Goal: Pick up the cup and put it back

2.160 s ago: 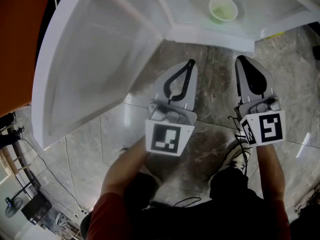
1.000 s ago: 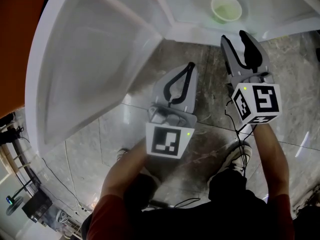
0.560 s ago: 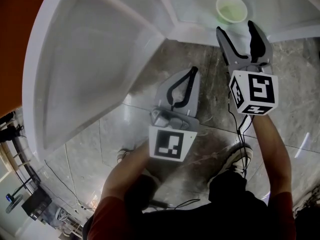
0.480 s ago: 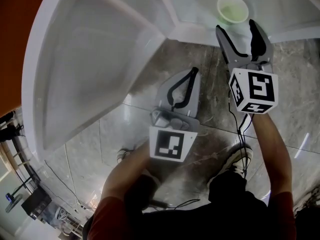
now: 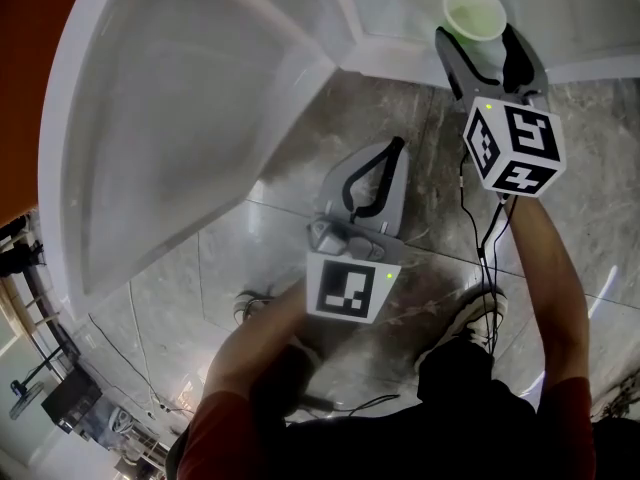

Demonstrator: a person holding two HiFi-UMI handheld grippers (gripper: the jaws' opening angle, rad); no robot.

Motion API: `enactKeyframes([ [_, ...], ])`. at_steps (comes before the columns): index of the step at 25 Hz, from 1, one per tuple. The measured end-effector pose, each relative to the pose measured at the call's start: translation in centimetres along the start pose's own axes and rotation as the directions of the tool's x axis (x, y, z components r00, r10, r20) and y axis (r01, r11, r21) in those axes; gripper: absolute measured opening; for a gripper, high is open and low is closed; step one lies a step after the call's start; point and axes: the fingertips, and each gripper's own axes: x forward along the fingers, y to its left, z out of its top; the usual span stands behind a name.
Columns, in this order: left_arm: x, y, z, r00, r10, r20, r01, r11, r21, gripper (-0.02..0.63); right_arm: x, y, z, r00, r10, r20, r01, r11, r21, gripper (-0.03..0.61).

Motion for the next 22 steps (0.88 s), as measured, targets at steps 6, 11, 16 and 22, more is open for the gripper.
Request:
enactKeyframes([
  [6, 0.2, -0.3, 0.0, 1.000, -0.003, 0.007, 0.003, 1.000, 0.004, 0.000, 1.0, -0.1, 0.3, 1.000, 0.002, -0.013, -0.003, 1.000, -0.028, 0.365],
  [11, 0.2, -0.3, 0.0, 1.000, -0.002, 0.005, 0.002, 1.000, 0.005, 0.000, 1.3, -0.1, 0.4, 1.000, 0.003, -0.014, -0.004, 1.000, -0.028, 0.364],
  [16, 0.1, -0.3, -0.1, 1.000, -0.005, 0.002, 0.005, 1.000, 0.012, 0.001, 1.2, -0.2, 0.4, 1.000, 0.001, -0.005, -0.001, 0.999, -0.032, 0.359],
  [22, 0.1, -0.3, -0.1, 1.000, -0.005, -0.003, 0.005, 1.000, 0.009, 0.001, 1.2, -0.1, 0.4, 1.000, 0.013, -0.001, -0.013, 0.999, -0.047, 0.282],
])
